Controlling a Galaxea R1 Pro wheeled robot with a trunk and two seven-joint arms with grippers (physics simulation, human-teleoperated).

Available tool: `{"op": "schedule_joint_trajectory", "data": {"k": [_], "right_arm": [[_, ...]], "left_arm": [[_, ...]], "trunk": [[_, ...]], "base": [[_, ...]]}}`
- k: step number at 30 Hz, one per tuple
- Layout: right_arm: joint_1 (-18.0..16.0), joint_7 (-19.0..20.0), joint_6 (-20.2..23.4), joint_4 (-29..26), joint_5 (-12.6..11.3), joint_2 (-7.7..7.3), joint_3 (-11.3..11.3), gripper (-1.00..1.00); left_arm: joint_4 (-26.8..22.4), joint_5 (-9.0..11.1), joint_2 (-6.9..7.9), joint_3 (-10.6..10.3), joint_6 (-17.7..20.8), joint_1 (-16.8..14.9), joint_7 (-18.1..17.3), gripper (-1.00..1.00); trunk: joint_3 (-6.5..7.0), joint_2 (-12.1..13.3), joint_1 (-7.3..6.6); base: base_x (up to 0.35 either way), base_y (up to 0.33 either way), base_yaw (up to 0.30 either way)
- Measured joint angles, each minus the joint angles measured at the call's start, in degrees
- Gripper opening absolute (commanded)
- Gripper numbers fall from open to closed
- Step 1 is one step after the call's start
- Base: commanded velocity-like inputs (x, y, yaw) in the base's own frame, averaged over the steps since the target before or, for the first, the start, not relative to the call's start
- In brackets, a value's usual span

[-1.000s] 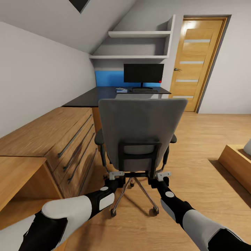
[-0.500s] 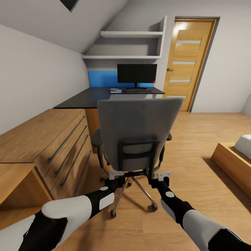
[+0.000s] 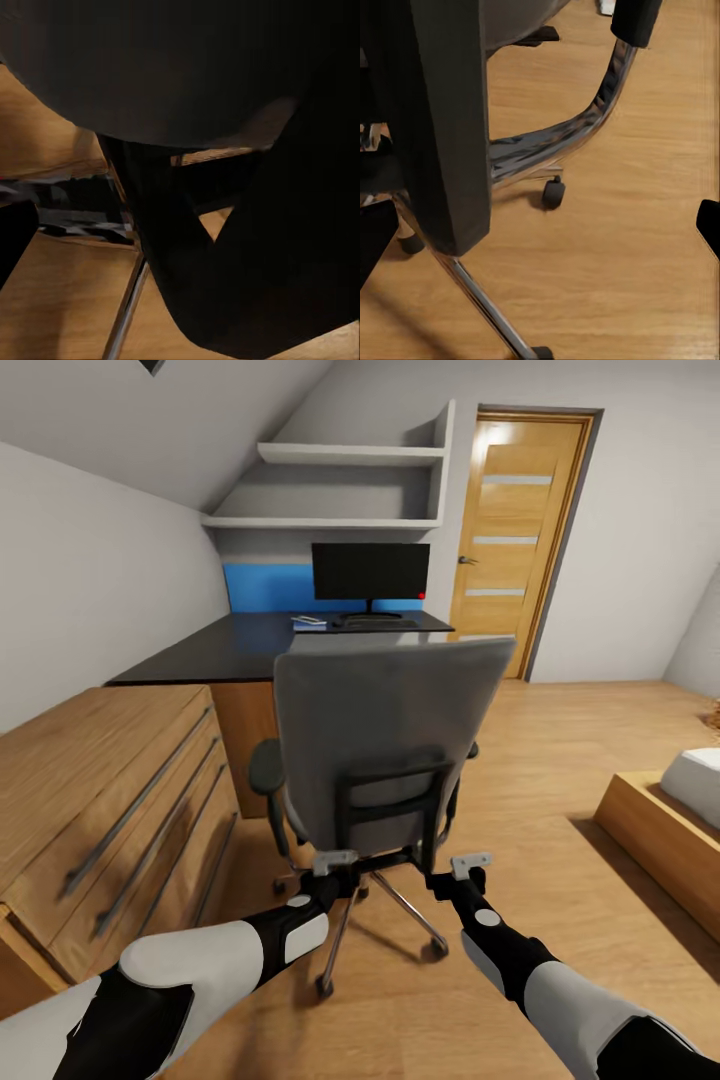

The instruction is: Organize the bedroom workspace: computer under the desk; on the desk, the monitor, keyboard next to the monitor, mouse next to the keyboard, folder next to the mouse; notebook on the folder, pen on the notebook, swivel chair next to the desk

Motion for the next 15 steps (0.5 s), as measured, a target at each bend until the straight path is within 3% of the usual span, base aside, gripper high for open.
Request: {"op": "schedule_joint_trajectory", "data": {"k": [15], "right_arm": [[0.0,-0.1,-0.1,0.0,-0.1,-0.02,-0.2,1.0]], "left_arm": [[0.0,0.1,0.0,0.2,0.0,0.0,0.1,1.0]], "trunk": [[0.0,0.0,0.0]], "base": [[0.321,-0.028,-0.144]]}}
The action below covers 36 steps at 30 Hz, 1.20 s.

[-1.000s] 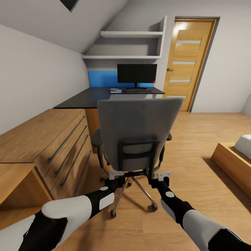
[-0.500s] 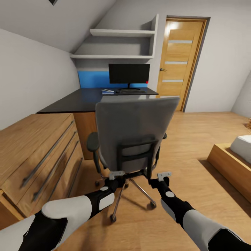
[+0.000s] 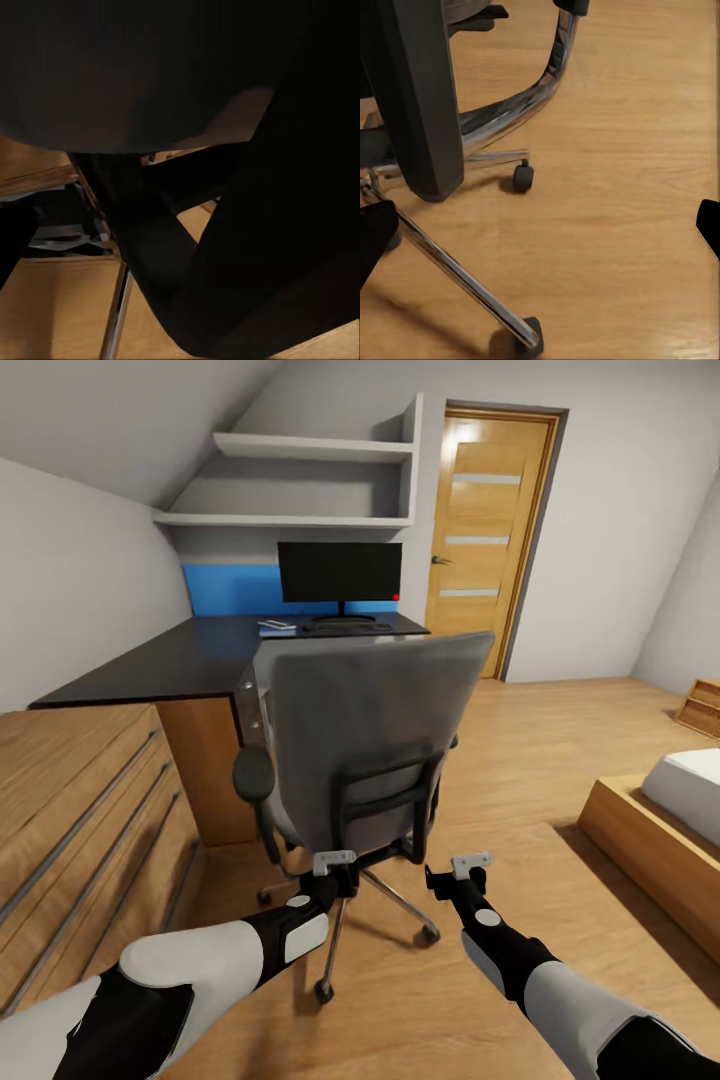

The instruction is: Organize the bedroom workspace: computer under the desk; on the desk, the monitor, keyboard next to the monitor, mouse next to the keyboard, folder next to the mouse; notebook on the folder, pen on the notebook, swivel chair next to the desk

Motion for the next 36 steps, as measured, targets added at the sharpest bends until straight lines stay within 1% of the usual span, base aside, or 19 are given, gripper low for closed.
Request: {"op": "schedule_joint_trajectory", "data": {"k": [4,12,19,20,22,25,36], "right_arm": [[0.0,0.0,0.0,0.0,0.0,0.0,0.0,1.0],[0.0,0.0,0.0,0.0,0.0,0.0,0.0,1.0],[0.0,0.0,0.0,0.0,0.0,0.0,0.0,1.0],[0.0,0.0,0.0,0.0,0.0,0.0,0.0,1.0],[0.0,0.0,0.0,0.0,0.0,0.0,0.0,1.0],[0.0,0.0,0.0,0.0,0.0,0.0,0.0,1.0],[0.0,0.0,0.0,0.0,0.0,0.0,0.0,1.0]], "left_arm": [[0.0,0.2,0.0,0.1,0.0,0.0,0.0,1.0],[0.0,-0.1,0.0,0.1,0.0,0.0,0.0,1.0],[0.0,-0.1,0.0,0.1,0.0,0.0,0.0,1.0],[0.0,-0.6,0.0,0.1,0.0,0.0,0.0,1.0],[0.0,0.2,0.0,0.2,0.0,0.0,0.0,1.0],[0.0,-0.1,0.0,0.1,0.0,0.0,0.0,1.0],[0.0,0.0,0.0,0.1,0.0,0.0,0.0,1.0]], "trunk": [[0.0,0.0,0.01],[0.01,0.0,0.02],[0.01,0.0,0.0],[0.01,0.0,-0.01],[0.0,0.0,0.0],[0.0,0.0,0.0],[0.0,0.0,0.0]], "base": [[0.288,-0.102,-0.017],[0.1,-0.019,-0.001],[0.303,0.0,0.0],[0.321,0.0,0.0],[0.323,0.0,0.0],[0.323,0.0,0.0],[0.32,0.0,0.0]]}}
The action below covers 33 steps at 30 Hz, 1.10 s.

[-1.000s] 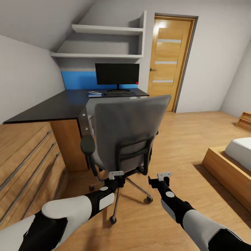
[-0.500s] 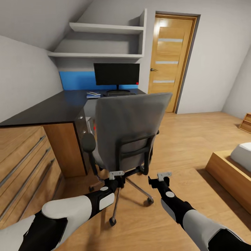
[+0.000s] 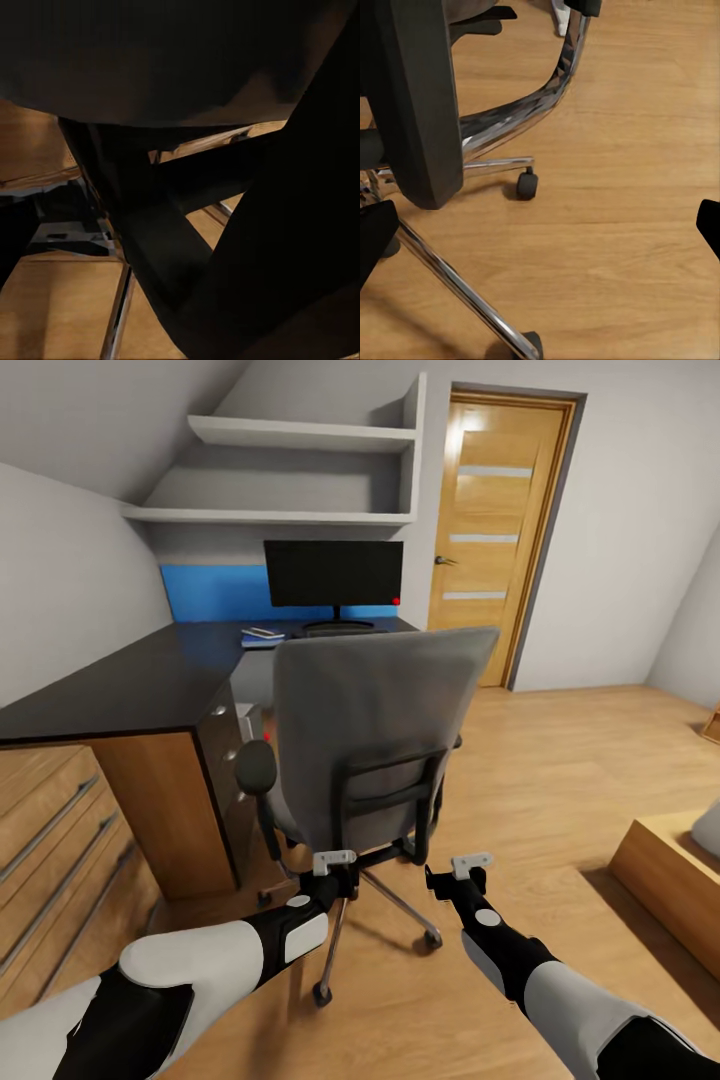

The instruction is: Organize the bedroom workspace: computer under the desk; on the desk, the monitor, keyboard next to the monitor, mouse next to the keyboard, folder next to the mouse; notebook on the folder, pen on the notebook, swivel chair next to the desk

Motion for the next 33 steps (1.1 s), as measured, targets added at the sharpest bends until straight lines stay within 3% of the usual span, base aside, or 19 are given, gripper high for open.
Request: {"op": "schedule_joint_trajectory", "data": {"k": [33], "right_arm": [[0.1,0.0,0.0,0.3,0.0,0.09,0.1,1.0]], "left_arm": [[0.2,0.1,0.0,0.1,0.3,0.0,-0.1,1.0]], "trunk": [[0.0,0.0,0.0]], "base": [[0.277,-0.014,0.036]]}}
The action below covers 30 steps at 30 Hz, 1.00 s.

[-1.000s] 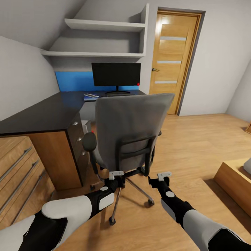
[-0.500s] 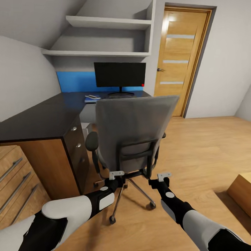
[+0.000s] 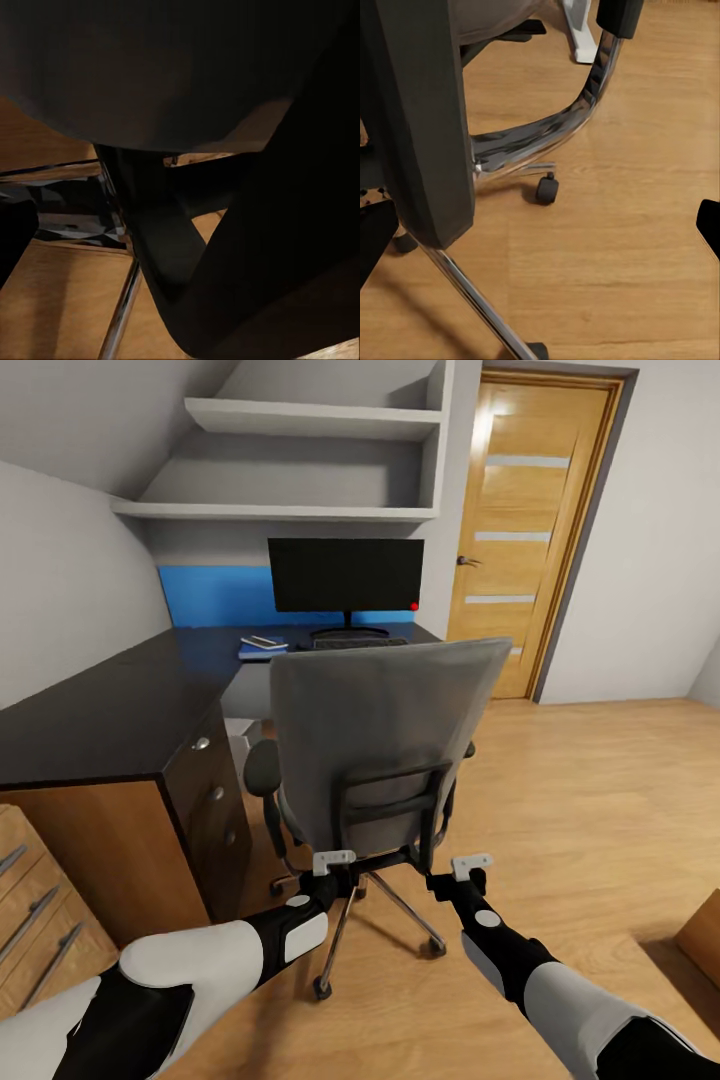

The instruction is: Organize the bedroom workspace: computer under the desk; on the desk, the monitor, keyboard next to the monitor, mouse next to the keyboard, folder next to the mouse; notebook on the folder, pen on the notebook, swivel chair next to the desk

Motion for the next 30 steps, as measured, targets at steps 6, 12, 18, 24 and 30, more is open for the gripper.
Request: {"op": "schedule_joint_trajectory", "data": {"k": [6,12,18,24,30], "right_arm": [[0.0,0.0,0.0,0.0,0.0,0.0,0.0,1.0],[0.0,0.0,0.0,0.0,0.0,0.0,0.0,1.0],[0.0,0.0,0.0,0.1,-0.1,-0.01,0.0,1.0],[0.0,0.0,0.0,0.1,0.0,0.0,0.0,1.0],[0.0,0.0,0.0,0.1,0.0,0.0,0.1,1.0]], "left_arm": [[0.0,0.0,0.0,0.0,0.0,0.0,0.0,1.0],[0.0,0.0,0.0,-0.1,0.0,0.0,0.0,1.0],[0.0,0.1,0.0,-0.2,0.0,0.0,0.0,1.0],[0.0,0.1,0.0,-0.2,0.0,0.0,0.1,1.0],[0.0,0.2,0.0,-0.2,-0.1,0.0,0.1,1.0]], "trunk": [[0.0,0.0,0.0],[0.0,0.0,0.0],[-0.01,0.0,0.0],[-0.01,0.0,0.0],[-0.01,0.0,0.0]], "base": [[0.301,-0.147,0.0],[0.308,-0.02,0.0],[0.323,-0.001,0.0],[0.327,0.0,0.0],[0.327,0.0,0.0]]}}
